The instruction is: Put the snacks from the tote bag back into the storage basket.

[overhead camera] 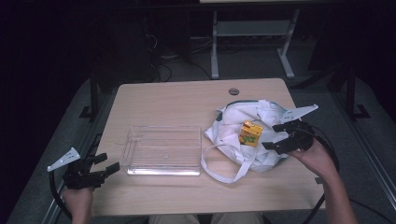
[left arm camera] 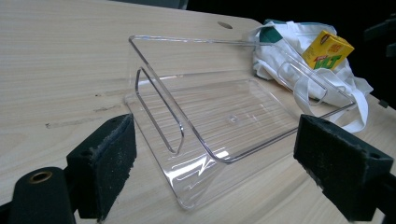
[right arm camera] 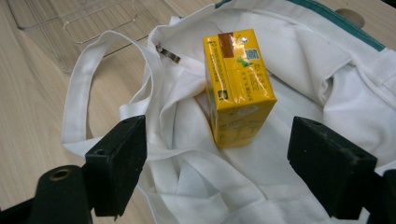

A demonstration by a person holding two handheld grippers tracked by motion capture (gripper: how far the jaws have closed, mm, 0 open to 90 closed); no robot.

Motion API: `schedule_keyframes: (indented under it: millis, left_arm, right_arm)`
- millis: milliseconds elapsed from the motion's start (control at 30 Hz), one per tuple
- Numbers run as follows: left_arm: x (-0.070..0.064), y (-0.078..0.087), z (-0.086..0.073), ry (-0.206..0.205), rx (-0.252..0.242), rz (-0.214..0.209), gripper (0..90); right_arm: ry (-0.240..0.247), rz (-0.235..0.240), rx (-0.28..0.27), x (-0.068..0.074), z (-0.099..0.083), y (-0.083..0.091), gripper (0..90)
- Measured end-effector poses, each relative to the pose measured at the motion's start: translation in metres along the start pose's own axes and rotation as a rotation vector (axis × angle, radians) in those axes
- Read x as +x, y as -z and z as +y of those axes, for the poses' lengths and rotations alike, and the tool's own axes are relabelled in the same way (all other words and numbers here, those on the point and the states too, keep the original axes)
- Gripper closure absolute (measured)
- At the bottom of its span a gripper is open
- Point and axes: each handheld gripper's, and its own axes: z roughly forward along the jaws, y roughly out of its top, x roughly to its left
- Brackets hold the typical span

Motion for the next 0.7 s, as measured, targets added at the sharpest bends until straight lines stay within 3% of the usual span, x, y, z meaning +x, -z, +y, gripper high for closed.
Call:
schedule_keyframes:
  millis: [367, 700]
  left_arm:
    - [-0.001, 0.000, 0.000, 0.001, -0.004, -0.001, 12.6]
    - [-0.001, 0.000, 0.000, -0.003, -0.008, -0.005, 12.7]
  right_arm:
    - [-0.007, 0.025, 0.020, -0.003, 0.008, -0.009, 19.2]
    - [0.020, 0.029, 0.044, -0.002, 0.020, -0.015, 19.0]
